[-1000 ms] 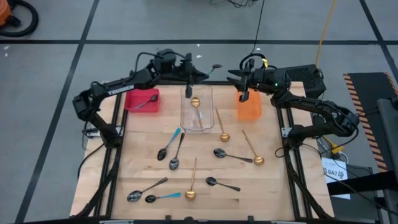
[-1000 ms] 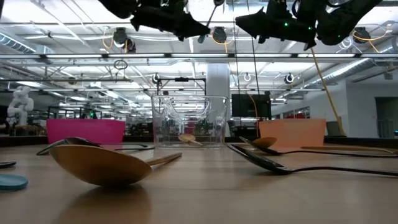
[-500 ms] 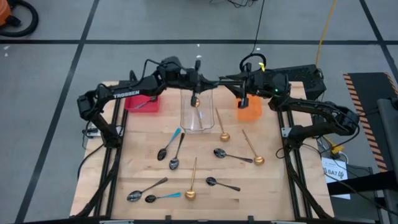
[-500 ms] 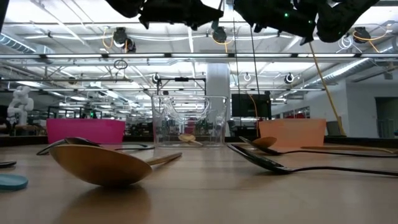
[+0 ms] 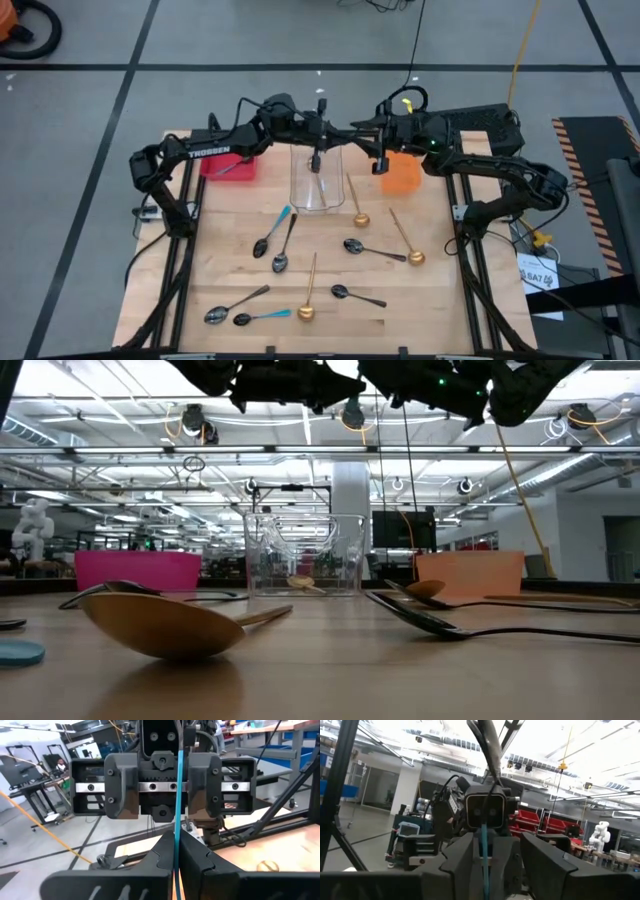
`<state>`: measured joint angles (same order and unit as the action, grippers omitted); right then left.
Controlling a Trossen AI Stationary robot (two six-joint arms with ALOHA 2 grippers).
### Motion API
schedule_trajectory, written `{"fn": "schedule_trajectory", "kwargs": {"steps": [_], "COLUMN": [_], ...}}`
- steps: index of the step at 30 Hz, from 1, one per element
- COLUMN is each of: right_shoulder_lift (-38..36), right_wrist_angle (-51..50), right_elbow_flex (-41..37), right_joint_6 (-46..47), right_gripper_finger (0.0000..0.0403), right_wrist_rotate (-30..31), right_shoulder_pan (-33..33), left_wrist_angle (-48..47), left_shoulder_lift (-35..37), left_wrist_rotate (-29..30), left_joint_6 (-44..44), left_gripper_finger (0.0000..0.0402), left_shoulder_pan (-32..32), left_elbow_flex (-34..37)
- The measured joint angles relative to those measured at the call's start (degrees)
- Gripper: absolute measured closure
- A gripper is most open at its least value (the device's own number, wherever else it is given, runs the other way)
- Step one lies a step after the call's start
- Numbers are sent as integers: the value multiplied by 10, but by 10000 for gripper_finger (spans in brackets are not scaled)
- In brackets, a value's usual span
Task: Sort silverware by color (type)
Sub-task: Put the blue spoon into the red bin
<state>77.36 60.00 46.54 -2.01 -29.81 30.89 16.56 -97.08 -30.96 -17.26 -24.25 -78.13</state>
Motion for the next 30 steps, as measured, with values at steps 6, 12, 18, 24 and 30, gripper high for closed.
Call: {"fn": "schedule_trajectory", "kwargs": {"steps": [6, 12, 18, 24, 30], "right_shoulder_lift": [0, 0, 0, 0, 0], "right_wrist_angle": [9, 11, 10, 9, 7], "right_elbow_flex": [0, 0, 0, 0, 0], "right_joint_6": [0, -18, -19, -15, -4], "right_gripper_finger": [266, 348, 392, 398, 400], "right_wrist_rotate": [0, -3, -2, 1, 1], "right_shoulder_pan": [0, -2, -2, -2, 1], "left_wrist_angle": [0, 0, 0, 1, -5], "left_shoulder_lift": [0, 0, 0, 0, 0], "left_wrist_rotate": [5, 6, 22, 27, 27], "left_joint_6": [-1, -2, -2, 20, 34], "left_gripper_finger": [390, 390, 390, 388, 352], "left_shoulder_pan": [-2, -3, -4, -7, -15], "left_elbow_flex": [0, 0, 0, 0, 0]}}
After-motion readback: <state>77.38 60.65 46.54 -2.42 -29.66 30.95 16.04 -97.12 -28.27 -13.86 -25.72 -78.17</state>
